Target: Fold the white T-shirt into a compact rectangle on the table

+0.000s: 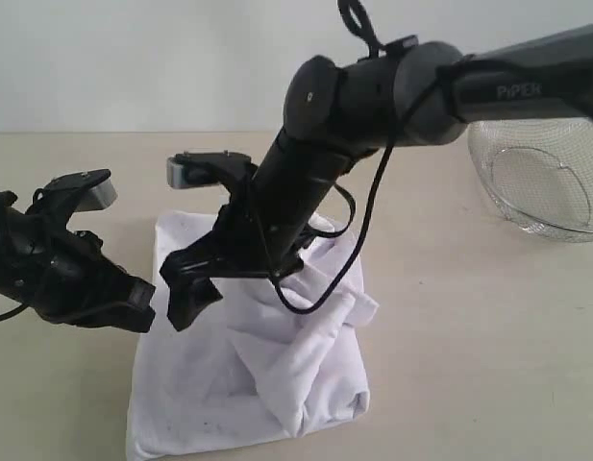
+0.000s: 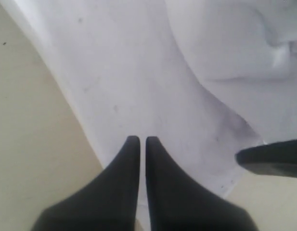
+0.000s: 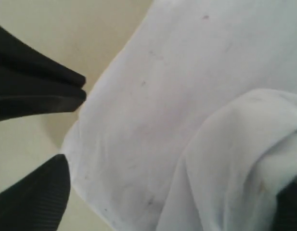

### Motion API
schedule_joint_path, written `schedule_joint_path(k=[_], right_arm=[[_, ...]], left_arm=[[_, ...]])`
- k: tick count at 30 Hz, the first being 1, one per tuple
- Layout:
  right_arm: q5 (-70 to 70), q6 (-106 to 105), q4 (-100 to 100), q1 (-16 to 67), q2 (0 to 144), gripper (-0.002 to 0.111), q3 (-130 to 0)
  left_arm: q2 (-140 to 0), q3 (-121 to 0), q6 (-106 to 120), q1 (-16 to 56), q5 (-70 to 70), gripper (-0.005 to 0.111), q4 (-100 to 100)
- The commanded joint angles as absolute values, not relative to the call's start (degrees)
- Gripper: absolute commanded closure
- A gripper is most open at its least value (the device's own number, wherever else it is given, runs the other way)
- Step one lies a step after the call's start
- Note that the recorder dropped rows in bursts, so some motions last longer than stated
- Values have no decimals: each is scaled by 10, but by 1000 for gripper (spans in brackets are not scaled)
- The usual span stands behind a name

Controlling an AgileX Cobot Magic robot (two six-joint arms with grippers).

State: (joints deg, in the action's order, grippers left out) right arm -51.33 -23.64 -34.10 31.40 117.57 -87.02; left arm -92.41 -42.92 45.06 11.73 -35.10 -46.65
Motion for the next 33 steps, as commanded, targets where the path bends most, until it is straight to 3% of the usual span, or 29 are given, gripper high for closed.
schedule_joint_path(k=[1, 6, 9, 12, 15, 28, 33], right_arm=[[-554, -165, -245, 315, 1140, 28, -905], [-592, -69, -120, 312, 1112, 38, -927], [-598, -66, -114, 309, 1094, 53, -928], [-631, -65, -62, 307, 1078, 74, -928], [-690, -55, 33, 302, 1066, 106, -927], [-700, -51, 40, 280, 1064, 108, -815], [-616, -88, -49, 280, 1065, 108, -753]], left_arm=[[-920, -427, 445, 119, -347, 102, -468], [-920, -427, 445, 119, -341, 102, -468], [-920, -427, 445, 119, -340, 102, -468], [-920, -427, 445, 119, -340, 102, -468], [-920, -427, 445, 119, -340, 102, -468], [-920, -425, 450, 119, -315, 102, -470], [-923, -425, 452, 119, -302, 102, -476]])
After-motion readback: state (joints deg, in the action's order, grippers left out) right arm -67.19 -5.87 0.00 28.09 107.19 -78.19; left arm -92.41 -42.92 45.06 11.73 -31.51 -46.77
